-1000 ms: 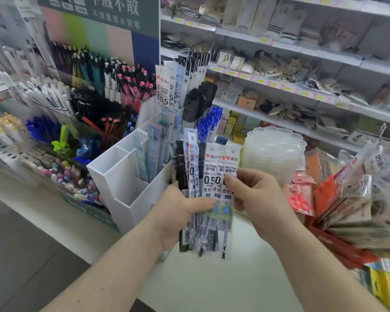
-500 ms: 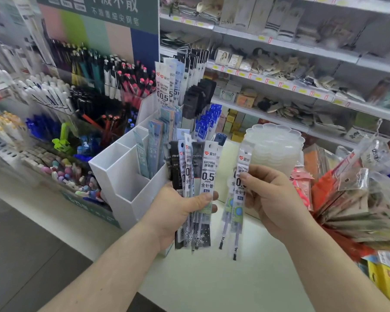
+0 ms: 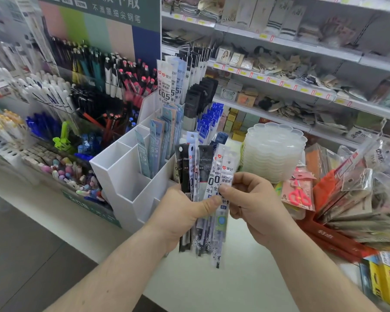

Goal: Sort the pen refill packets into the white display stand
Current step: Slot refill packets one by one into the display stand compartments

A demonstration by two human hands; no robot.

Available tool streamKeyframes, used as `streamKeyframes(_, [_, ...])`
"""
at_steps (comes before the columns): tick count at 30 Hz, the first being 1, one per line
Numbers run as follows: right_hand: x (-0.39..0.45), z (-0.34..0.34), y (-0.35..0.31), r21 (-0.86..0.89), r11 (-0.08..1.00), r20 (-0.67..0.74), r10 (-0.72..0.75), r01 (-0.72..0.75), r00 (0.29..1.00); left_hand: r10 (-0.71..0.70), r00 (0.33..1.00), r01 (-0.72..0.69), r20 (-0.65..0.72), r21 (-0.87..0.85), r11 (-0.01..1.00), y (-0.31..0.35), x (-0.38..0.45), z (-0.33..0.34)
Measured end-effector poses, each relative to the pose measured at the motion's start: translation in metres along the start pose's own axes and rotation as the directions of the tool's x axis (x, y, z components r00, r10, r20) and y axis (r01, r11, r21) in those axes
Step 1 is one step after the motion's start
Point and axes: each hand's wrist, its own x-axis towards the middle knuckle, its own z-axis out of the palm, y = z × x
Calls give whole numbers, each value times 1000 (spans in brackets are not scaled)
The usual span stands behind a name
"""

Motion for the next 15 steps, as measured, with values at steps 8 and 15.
streamKeyframes(8, [6,-12,3,134,990,-71,54,-44,996,-51,992,48,-118,-23,999,0,1,-5])
streamKeyframes(15, [2,-1,6,87,996,-93,0,8,996,35,996,-38,-87,-29,999,-2,-2,3])
